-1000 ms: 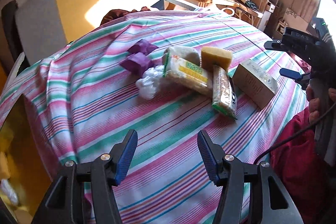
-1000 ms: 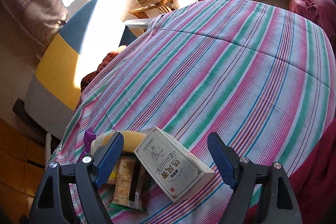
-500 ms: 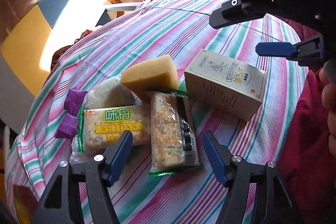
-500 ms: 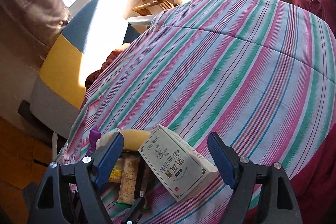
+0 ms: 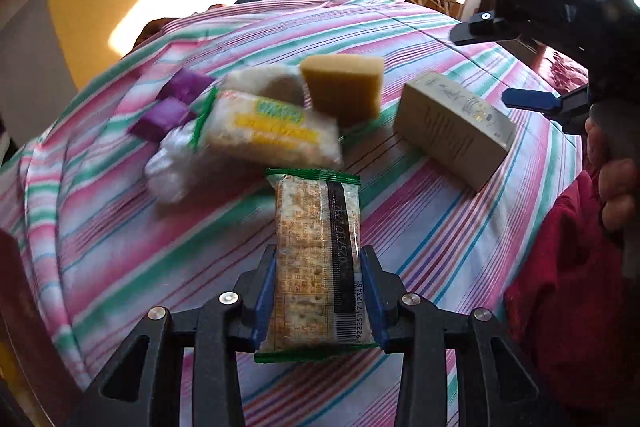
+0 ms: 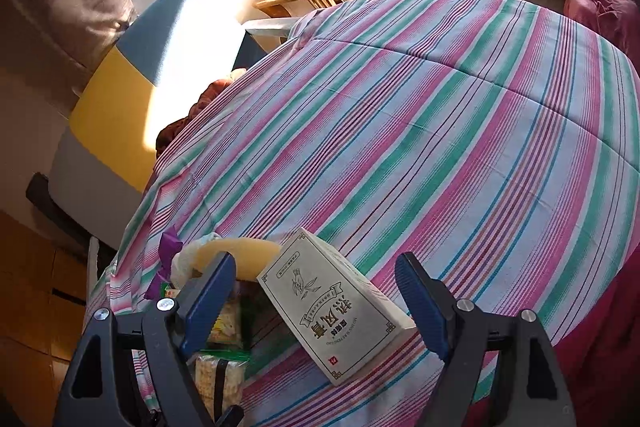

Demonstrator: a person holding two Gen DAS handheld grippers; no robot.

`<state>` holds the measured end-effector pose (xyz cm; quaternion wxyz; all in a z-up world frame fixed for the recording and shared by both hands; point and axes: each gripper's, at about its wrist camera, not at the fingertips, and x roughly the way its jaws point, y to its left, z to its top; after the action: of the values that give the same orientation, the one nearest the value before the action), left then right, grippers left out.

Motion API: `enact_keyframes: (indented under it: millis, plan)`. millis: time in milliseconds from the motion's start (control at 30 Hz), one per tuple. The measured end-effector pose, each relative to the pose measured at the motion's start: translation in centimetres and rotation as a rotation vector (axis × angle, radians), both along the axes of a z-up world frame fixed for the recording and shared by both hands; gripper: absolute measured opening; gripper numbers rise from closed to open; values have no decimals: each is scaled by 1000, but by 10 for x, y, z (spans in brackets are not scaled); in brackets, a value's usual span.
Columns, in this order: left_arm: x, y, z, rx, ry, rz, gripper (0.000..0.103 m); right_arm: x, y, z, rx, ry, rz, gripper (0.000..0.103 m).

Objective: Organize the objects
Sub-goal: 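Move the left gripper to the cracker packet and grasp it, then lift the cracker packet with the left gripper while the right gripper grasps the white carton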

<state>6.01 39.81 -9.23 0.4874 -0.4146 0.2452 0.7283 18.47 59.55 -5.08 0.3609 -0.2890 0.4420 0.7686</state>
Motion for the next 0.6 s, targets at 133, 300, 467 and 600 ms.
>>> enact_keyframes:
  millis: [133,300,467,600]
  plan:
    - [-20,-47,-11,22,-25,118,41,-2,-1,1,20,-28,0,83]
    - [-15,-55,-12,36,13,99,42,0,-1,3,52,-66,-26,83]
    - [-16,-56,-15,67,55,72,42,0,-3,6,74,-70,-32,83]
    - [-12,-57,-18,83,103,59,43,-11,-12,14,117,-51,29,83]
